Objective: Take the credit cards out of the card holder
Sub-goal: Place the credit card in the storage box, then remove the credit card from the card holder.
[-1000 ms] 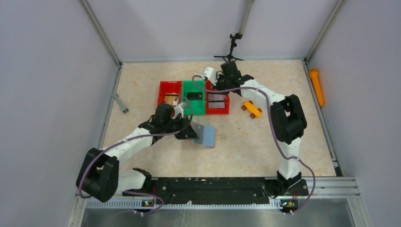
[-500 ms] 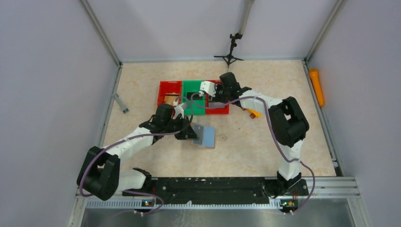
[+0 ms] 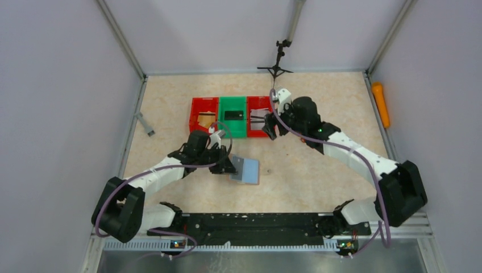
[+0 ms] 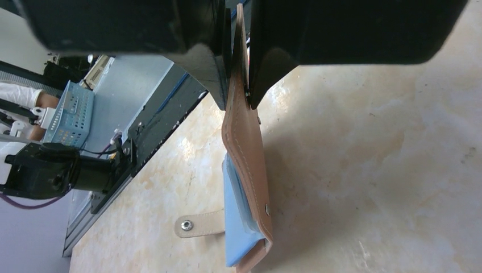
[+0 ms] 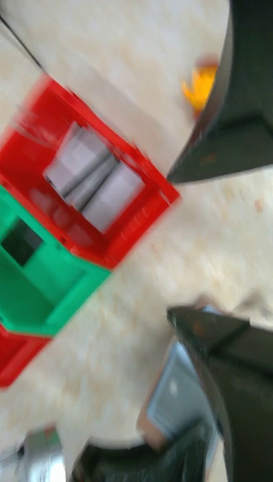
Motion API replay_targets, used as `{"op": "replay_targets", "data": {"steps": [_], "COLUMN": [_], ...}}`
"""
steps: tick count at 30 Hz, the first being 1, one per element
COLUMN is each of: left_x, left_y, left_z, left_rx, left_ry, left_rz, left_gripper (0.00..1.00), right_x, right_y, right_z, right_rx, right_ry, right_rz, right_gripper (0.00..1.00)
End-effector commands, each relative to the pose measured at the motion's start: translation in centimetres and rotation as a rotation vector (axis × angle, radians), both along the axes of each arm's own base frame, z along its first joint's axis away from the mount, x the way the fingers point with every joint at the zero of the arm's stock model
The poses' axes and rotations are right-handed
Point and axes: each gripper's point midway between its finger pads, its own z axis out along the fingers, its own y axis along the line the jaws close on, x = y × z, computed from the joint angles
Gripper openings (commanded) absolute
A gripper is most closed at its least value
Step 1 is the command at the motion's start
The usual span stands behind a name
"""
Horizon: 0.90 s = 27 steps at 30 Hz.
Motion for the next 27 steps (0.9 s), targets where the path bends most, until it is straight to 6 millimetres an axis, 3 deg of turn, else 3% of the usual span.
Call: {"op": "replay_targets", "data": {"steps": [1,5,8,12,17,20,23,27], "left_x": [-1.1,-2.5,-3.1,-3.2,-3.1,-3.1,-3.0,-2.8], "left_y": [-0.8,-1.7,-2.4,-3.2,-3.7,-3.4,-3.2,-3.0], "left_z": [0.2,-0.9,-1.4,-2.0,-2.1,-2.4,-2.2,-1.0], "left_rx": [-0.019,0.011,0.026,0.056,0.069,0.087,0.092,0.078], "left_ry": [-0.049,-0.038,-0.037,-0.029,-0.029,-0.026,-0.035,-0.07], "left_rz": [-0.06,-0.094,-0.112,-0.118,-0.109,-0.104,-0.093,-0.07], "left_gripper": [0.16,0.17,0.18,0.23,0.37,0.38,0.38,0.42], "right_x": [-7.5,-11.5,-13.8,-15.1,-17.7,-18.9,-19.6,-20.2], "right_y": [1.2,-0.3,-0.3,-1.1,1.0,2.4,3.5,4.7], "right_z": [-2.2,-3.4,-2.9,-4.8,-4.8,-4.3,-4.4,-5.9], "right_rx": [0.339,0.453,0.548,0.625,0.62,0.604,0.589,0.568], "right_ry": [0.362,0.452,0.489,0.583,0.662,0.644,0.662,0.706], "right_rz": [-0.077,-0.11,-0.062,-0.145,-0.075,-0.067,-0.06,-0.057], "right_gripper": [0.92,0.96,0.97,0.96,0.82,0.79,0.69,0.56]}}
